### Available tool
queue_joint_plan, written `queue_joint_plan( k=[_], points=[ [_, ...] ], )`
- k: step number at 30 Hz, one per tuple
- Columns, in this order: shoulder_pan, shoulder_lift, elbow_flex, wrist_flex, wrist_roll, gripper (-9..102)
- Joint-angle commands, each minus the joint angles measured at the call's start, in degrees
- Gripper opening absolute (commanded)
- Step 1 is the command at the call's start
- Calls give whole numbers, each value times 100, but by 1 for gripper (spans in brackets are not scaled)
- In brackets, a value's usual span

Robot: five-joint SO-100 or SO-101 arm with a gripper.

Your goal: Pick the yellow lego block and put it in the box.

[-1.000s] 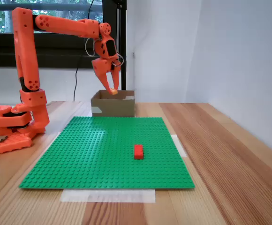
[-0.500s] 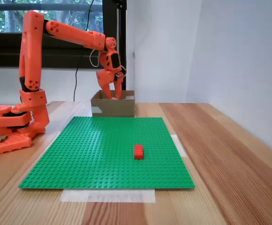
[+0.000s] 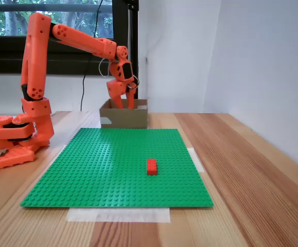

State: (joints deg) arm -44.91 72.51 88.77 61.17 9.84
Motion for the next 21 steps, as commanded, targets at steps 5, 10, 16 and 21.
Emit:
queue_joint_plan(
  k=[5, 10, 16, 21],
  points=[
    [-35, 26, 79, -185, 105, 9],
    [-62, 35, 26, -167, 167, 8],
    [-193, 53, -220, 9, 185, 9],
    [-229, 88, -475, 193, 229, 12]
  ],
)
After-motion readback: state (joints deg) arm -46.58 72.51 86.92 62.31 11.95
